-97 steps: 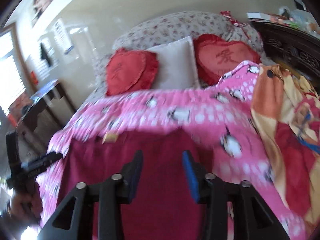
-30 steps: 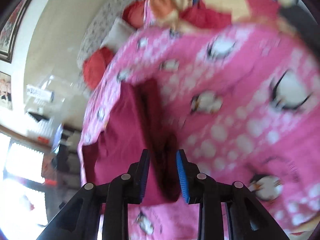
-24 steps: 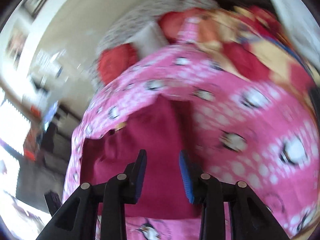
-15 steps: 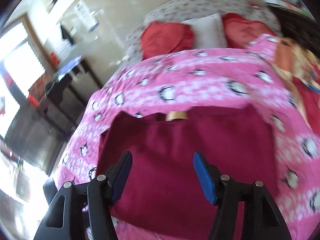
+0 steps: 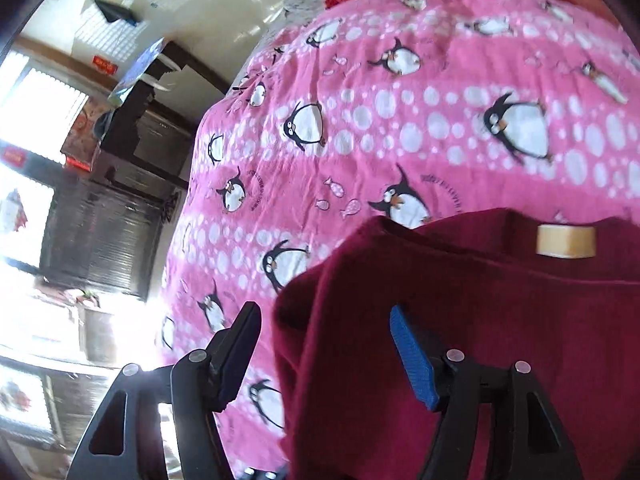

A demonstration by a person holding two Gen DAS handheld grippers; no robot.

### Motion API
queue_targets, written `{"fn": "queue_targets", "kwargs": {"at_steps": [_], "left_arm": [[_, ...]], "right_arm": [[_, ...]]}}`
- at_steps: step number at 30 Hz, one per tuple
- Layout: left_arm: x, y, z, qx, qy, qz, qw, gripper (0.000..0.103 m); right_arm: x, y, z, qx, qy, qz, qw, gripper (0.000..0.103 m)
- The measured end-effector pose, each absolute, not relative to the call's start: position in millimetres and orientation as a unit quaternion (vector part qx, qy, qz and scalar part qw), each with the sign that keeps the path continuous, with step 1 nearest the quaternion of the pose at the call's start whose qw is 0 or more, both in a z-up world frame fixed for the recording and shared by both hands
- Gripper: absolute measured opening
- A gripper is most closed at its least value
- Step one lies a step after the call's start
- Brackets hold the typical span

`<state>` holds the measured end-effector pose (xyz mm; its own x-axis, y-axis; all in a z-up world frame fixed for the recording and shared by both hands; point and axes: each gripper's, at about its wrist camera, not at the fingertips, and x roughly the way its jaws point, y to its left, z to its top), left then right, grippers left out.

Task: Fold small clothes

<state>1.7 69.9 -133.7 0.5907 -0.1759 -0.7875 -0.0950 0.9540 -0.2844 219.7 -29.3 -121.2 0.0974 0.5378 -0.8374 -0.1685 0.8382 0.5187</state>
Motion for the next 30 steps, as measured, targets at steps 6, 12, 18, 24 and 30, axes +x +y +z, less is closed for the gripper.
{"fn": "queue_targets", "kwargs": {"at_steps": [6, 12, 18, 24, 30], "left_arm": [[-7, 79, -137, -0.169, 0.438, -0.041, 0.882, 0.044], [-13, 78, -138, -0.167, 0.42, -0.044, 0.891, 0.047], [-17, 82, -141, -0.183, 0.407, -0.072, 0.892, 0.057], [-20, 100, -143, -0.236, 0.394, -0.09, 0.884, 0.043], [-21, 106, -130, -0.263, 0.391, -0.096, 0.877, 0.021]], "right_arm": [[231, -2, -125, 0.11, 0.651, 0.221, 0.717, 0.069], [234, 46, -136, -0.005, 0.672, 0.169, 0.721, 0.069], [221, 105, -159, -0.186, 0.675, 0.153, 0.697, 0.072], [225, 103, -169, -0.234, 0.664, 0.133, 0.698, 0.05], [227, 64, -138, -0.182, 0.65, 0.173, 0.717, 0.018]]}}
